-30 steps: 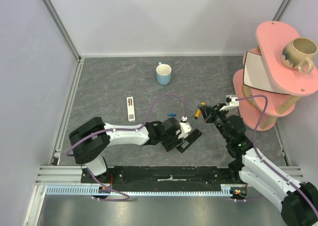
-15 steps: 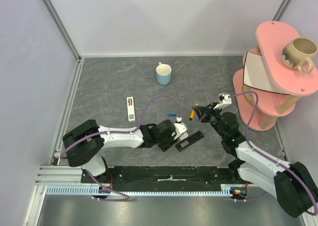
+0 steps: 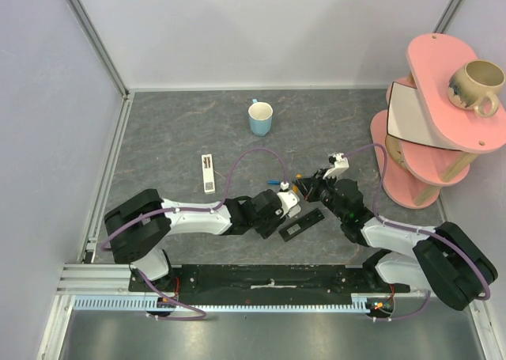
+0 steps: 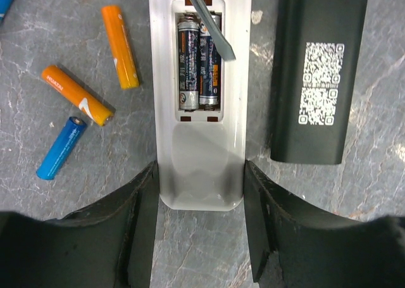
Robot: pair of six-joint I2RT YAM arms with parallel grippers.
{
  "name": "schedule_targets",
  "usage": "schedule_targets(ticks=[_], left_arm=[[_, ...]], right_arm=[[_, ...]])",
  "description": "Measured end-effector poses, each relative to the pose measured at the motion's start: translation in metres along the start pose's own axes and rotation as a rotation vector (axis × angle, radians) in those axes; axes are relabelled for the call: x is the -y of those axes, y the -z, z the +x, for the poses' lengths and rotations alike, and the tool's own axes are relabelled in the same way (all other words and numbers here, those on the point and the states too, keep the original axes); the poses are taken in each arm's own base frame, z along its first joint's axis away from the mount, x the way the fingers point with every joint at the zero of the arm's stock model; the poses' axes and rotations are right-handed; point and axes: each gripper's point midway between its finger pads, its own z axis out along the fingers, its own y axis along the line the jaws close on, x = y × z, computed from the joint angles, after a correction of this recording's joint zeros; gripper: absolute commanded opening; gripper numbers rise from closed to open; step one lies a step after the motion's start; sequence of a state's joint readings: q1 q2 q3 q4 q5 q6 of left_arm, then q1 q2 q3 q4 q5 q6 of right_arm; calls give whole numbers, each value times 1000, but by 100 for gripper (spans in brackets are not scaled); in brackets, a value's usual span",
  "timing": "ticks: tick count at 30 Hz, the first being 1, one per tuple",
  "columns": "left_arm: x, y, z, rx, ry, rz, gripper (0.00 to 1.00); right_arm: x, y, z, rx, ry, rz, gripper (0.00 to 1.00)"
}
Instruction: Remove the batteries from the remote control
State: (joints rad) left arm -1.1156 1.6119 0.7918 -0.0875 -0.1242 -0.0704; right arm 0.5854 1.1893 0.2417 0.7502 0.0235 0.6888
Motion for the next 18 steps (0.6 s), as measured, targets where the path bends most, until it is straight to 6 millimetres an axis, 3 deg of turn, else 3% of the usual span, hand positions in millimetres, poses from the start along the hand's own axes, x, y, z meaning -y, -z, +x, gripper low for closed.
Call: schedule_targets(ticks=[2,4,13,18], left_arm=[[-1,-2,-3,8,9,-7,46],[-1,-3,-4,12,16,-14,64],[-7,0,-1,28,35,-40,67],[-5,0,0,28,37,-30,47]], right_arm=[[2,-1,3,-7,1,5,0],[1,-1,1,-1,1,6,0],[1,-1,-6,28,9,12,0],[2,-1,-8,36,12,17,0]])
